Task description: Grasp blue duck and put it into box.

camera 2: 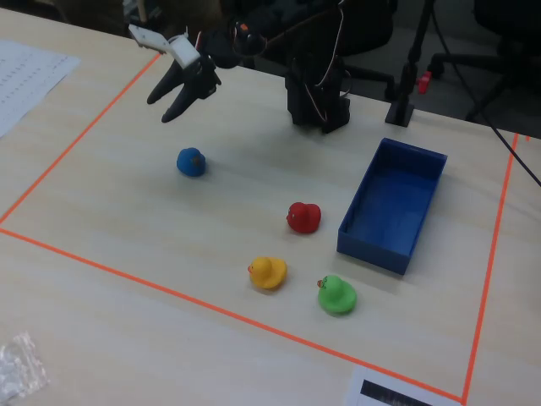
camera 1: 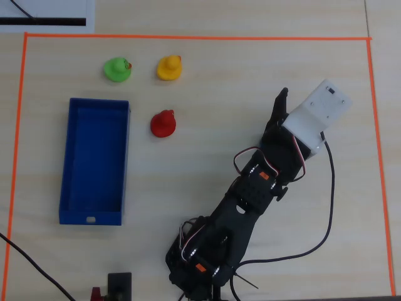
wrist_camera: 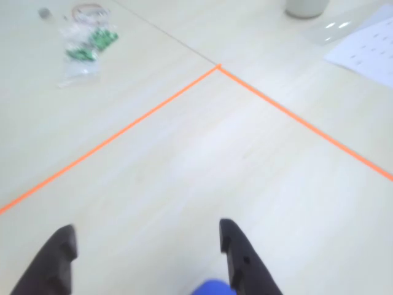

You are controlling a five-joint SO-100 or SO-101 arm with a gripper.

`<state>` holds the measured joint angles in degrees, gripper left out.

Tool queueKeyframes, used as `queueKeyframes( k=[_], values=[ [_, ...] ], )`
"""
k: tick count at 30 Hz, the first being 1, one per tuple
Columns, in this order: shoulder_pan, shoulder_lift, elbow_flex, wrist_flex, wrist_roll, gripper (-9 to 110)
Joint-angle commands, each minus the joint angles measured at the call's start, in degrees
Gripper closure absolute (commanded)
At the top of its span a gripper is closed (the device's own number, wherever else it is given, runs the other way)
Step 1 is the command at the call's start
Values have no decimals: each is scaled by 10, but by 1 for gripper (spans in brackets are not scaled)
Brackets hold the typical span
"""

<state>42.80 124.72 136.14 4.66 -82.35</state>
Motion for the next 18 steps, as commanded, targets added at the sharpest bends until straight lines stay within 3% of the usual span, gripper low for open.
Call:
queueKeyframes(
  k=[1,18],
  values=[
    [16,-8,34,-83,-13,69],
    [29,-146,132,-244,-24,65]
  ],
)
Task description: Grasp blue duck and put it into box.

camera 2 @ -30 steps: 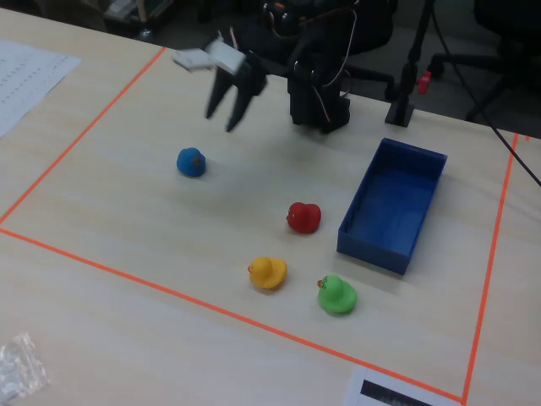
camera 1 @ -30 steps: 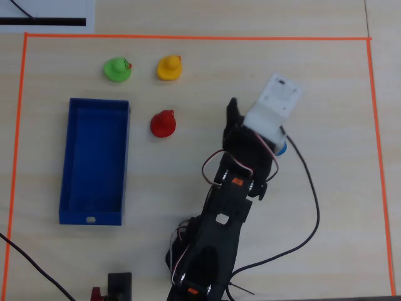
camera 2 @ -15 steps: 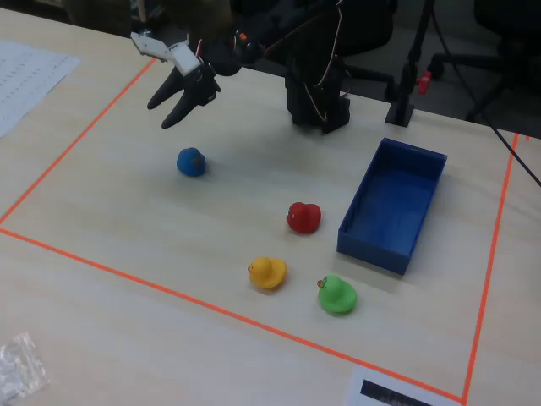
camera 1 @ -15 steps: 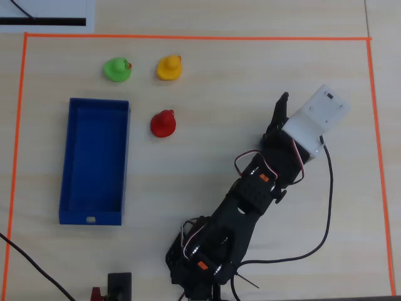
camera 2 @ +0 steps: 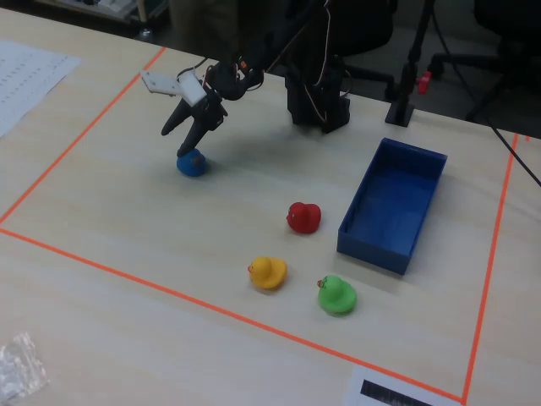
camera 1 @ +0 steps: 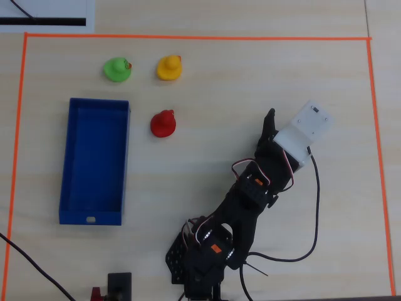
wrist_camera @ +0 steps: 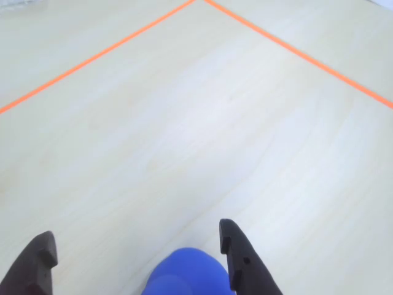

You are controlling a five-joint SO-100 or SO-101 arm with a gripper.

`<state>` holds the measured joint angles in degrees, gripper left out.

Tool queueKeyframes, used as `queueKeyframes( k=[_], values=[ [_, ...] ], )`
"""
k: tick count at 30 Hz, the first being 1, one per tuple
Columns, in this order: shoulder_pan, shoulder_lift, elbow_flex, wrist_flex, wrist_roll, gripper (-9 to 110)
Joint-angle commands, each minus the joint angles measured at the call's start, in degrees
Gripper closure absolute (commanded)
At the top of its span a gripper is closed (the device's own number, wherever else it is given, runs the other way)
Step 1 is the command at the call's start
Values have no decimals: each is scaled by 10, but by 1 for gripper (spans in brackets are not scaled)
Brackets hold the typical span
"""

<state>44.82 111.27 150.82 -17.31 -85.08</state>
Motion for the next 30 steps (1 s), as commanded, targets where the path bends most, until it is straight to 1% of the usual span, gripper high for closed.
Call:
queueKeyframes(
  k=[1,9,14,28,30],
  values=[
    [11,-20,-21,-25,5,65],
    [23,-55,-4,-37,0,65],
    [17,-66,26,-59,-8,65],
    [-6,-64,91,-69,-10,66],
    [-10,-67,91,-74,-3,68]
  ],
)
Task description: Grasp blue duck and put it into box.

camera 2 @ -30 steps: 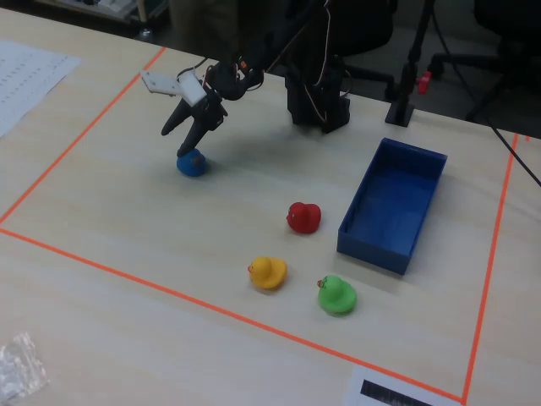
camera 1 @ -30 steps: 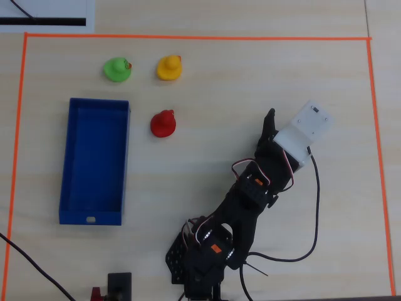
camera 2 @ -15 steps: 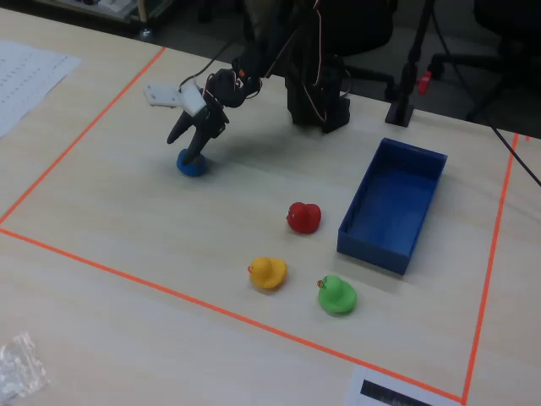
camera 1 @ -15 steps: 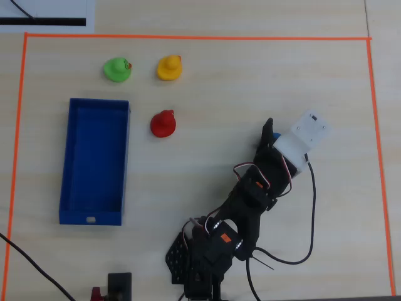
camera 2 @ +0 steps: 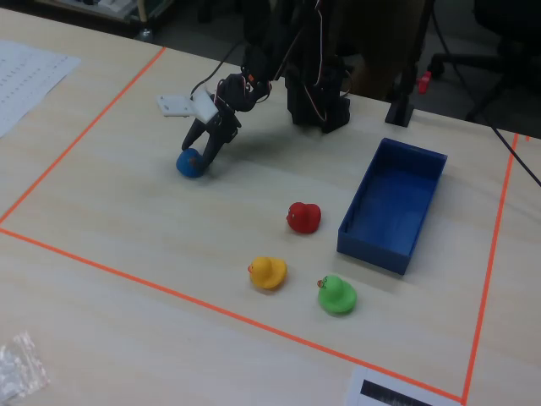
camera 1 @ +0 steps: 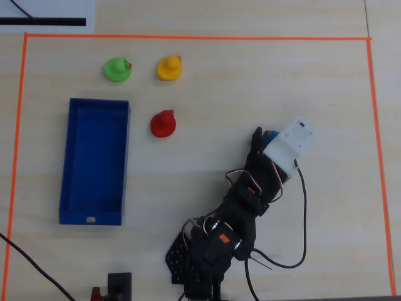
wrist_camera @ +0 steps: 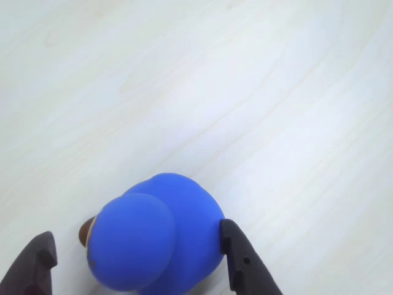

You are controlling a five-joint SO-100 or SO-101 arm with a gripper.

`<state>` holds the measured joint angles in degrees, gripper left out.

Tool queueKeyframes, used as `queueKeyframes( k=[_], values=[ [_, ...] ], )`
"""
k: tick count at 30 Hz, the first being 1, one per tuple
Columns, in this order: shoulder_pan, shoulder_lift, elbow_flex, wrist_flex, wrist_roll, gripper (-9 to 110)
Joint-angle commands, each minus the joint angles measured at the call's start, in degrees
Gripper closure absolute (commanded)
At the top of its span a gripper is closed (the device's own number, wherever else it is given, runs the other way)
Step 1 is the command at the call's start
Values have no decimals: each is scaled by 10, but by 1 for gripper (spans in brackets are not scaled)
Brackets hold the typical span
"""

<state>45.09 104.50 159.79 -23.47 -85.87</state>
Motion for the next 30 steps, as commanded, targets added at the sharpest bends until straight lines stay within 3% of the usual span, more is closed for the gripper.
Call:
queueKeyframes(
  k=[1,3,19,22,25,30],
  values=[
    [-14,1,1,-18,14,75],
    [-17,0,3,-38,33,101],
    [-28,54,-8,-19,83,101],
    [-63,157,-51,164,133,101],
    [-131,237,-188,448,222,101],
    [-362,287,-435,840,345,101]
  ],
)
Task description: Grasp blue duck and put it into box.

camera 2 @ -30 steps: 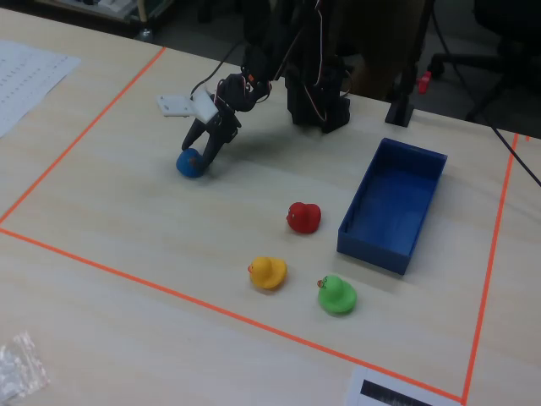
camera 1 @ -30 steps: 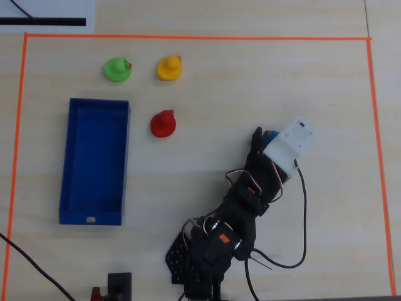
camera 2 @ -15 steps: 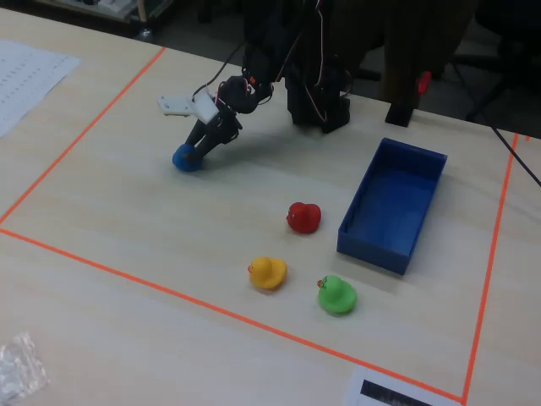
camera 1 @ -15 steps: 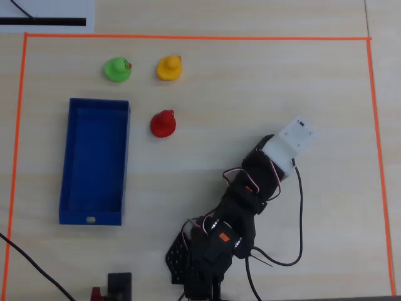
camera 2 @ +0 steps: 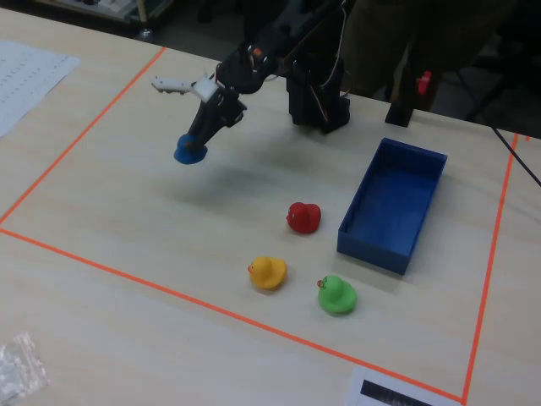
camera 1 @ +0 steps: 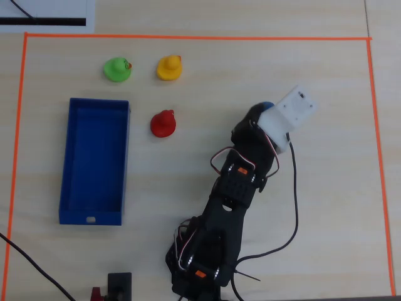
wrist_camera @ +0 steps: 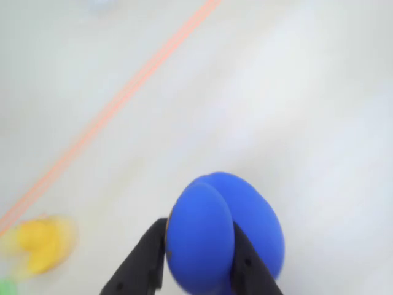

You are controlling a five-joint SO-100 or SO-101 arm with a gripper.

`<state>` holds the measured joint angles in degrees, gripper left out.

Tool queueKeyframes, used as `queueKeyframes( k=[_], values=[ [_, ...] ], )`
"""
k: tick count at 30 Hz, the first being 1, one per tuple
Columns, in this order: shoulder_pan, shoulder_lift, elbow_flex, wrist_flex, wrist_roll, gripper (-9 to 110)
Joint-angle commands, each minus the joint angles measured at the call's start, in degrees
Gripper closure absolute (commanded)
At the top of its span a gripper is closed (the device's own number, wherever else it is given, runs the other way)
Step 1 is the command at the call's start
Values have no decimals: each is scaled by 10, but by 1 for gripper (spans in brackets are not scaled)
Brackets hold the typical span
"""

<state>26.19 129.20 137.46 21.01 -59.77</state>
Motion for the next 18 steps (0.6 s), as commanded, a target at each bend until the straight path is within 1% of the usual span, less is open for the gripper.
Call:
queueKeyframes(
  k=[1,4,6,8,11,15,18],
  values=[
    [-238,40,-252,457,119,101],
    [-437,2,-351,578,229,101],
    [-542,-48,-394,600,282,101],
    [-613,-108,-429,599,311,101],
    [-667,-192,-465,566,330,101],
    [-708,-284,-491,504,356,101],
    [-742,-340,-512,480,366,101]
  ],
)
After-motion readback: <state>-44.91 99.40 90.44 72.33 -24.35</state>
